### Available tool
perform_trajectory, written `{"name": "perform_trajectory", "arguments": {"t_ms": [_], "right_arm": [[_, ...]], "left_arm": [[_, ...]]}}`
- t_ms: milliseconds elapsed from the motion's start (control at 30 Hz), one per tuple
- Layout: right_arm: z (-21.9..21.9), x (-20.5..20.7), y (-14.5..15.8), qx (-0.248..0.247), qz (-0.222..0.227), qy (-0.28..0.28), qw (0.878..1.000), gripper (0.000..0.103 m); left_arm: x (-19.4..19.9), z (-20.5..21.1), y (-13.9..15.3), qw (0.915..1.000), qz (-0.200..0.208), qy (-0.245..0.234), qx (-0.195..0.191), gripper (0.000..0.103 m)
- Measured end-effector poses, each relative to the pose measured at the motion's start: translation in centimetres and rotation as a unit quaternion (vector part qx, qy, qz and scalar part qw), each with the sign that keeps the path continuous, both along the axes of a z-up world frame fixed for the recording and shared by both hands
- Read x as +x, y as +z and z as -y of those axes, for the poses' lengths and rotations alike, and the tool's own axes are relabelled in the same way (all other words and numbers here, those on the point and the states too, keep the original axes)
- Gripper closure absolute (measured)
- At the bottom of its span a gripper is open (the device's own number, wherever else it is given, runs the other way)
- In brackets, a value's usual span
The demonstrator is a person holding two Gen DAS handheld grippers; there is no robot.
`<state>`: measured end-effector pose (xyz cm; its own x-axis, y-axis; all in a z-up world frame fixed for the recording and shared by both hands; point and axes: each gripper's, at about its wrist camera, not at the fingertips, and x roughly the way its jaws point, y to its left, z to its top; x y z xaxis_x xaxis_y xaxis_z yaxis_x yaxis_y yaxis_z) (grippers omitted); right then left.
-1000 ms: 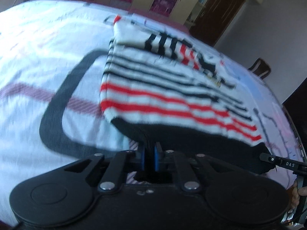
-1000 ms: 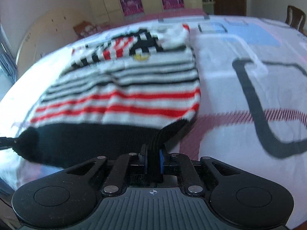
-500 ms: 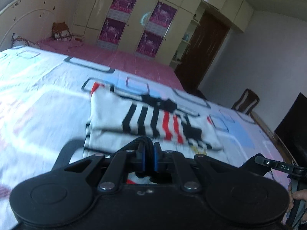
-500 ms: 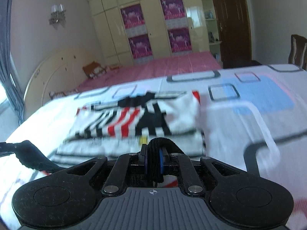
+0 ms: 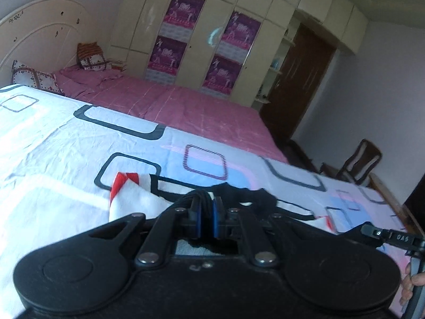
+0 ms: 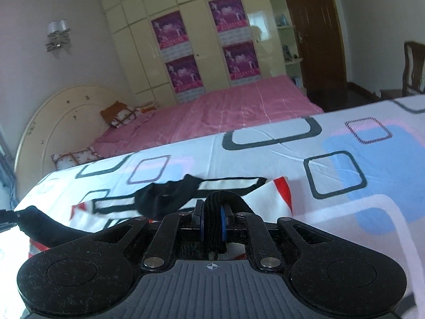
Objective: Fold small clothes
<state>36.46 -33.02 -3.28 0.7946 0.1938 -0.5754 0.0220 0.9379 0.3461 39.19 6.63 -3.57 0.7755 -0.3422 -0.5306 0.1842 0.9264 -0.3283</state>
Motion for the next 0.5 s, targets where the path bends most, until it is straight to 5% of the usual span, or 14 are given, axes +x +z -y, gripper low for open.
{"name": "perform_trajectory", "arguments": {"t_ms": [300,333,367,433,467,500], "right_arm": [[1.4,5.7,-5.6,0.015,-0.065,-0.014,0.998,0.092],[1.5,6.1,-6.0,0.017,-0.072,-0.012,0.997,0.090],[1.6,6.3,-6.3,0.019,-0.079,-0.011,0.997,0.084],[2.0,6.3,-6.3,0.016,-0.070,-0.020,0.997,0.031],[2.3,6.0,-6.0,0.012,-0.056,-0.023,0.998,0.026],[2.4,5.9,-5.7,0.010,-0.044,-0.017,0.999,0.026]], "left_arm": [[5.1,0.9,-4.7,0.9973,-0.054,0.013,0.050,0.094],[5.6,1.0,-5.1,0.9965,-0.059,0.014,0.056,0.088],[5.7,0.9,-5.5,0.9956,-0.062,0.018,0.067,0.078],[5.9,0.6,-5.7,0.9945,-0.066,0.032,0.075,0.061],[6.0,0.2,-5.7,0.9949,-0.069,0.035,0.064,0.043],[5.8,-0.2,-5.4,0.9956,-0.067,0.037,0.055,0.037]]}}
